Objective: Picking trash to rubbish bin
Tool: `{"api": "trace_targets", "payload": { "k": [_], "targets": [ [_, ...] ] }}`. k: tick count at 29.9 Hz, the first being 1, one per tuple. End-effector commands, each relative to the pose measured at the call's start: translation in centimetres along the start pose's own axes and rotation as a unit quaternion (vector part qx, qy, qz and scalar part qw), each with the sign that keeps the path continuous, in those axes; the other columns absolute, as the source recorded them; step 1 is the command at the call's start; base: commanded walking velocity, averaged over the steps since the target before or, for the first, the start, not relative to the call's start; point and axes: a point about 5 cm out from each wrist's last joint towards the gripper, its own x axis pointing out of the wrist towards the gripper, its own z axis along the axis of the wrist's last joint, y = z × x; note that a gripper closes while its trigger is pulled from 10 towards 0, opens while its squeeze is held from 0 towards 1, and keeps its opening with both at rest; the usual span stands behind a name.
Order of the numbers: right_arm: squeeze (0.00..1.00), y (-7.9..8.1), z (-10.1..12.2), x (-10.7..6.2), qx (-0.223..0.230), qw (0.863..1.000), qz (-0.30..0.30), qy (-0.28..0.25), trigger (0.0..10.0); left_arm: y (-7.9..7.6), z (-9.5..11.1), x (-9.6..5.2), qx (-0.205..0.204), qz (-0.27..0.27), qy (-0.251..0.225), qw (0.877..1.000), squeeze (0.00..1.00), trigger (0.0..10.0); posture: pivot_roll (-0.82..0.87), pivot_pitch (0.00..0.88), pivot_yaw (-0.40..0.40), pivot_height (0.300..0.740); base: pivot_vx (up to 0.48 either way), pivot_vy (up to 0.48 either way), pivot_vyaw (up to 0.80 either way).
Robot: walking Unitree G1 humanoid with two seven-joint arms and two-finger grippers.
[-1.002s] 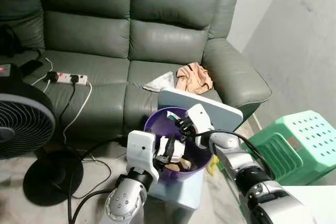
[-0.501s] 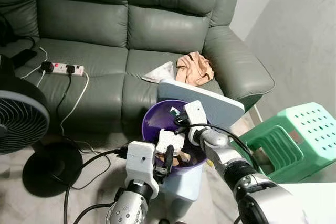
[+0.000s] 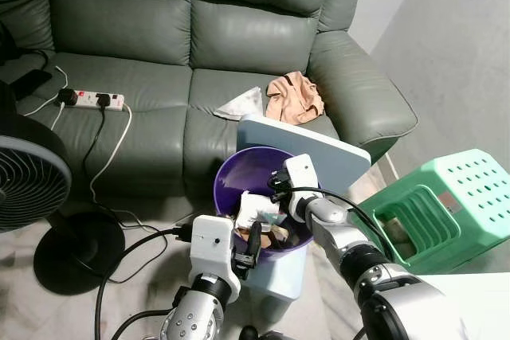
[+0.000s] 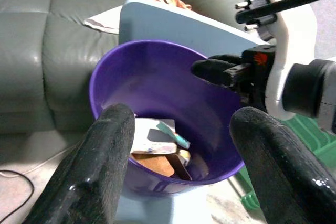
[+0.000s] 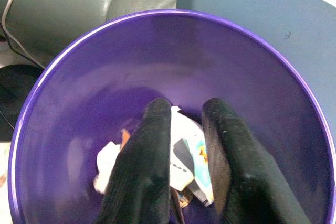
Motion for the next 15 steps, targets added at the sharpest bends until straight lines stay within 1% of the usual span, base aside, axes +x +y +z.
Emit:
{"api": "trace_targets", "payload": {
  "k": [1, 7, 10, 13, 15],
  "targets": [
    [1.0, -0.6, -0.5, -0.2, 0.008, 1.0, -0.011, 0.01, 10.0, -4.5, 1.7, -0.6, -0.055, -0.068, -0.028, 0.996, 0.0, 10.0, 0.16, 0.204, -0.211, 0.74, 0.0, 0.0, 0.0],
    [1.0, -0.9, 0.1, -0.2, 0.005, 1.0, -0.009, -0.002, 10.0, -4.1, 1.7, -0.4, -0.054, -0.063, -0.03, 0.996, 0.0, 10.0, 0.16, 0.193, -0.211, 0.74, 0.0, 0.0, 0.0],
    [1.0, -1.3, 0.8, -0.2, 0.004, 1.0, -0.007, -0.02, 10.0, -3.8, 1.8, -0.2, -0.048, -0.061, -0.033, 0.996, 0.0, 10.0, 0.17, 0.181, -0.21, 0.74, 0.0, 0.0, 0.0],
    [1.0, -1.4, 1.3, -0.2, 0.013, 0.999, 0.002, -0.035, 10.0, -3.5, 1.9, 0.0, -0.045, -0.06, -0.037, 0.996, 0.0, 10.0, 0.17, 0.172, -0.207, 0.74, 0.0, 0.0, 0.0],
    [1.0, -1.7, 1.9, -0.2, 0.023, 0.998, 0.011, -0.054, 10.0, -3.2, 2.1, 0.3, -0.041, -0.059, -0.042, 0.997, 0.0, 10.0, 0.16, 0.157, -0.203, 0.74, 0.0, 0.0, 0.0]
  ]
}}
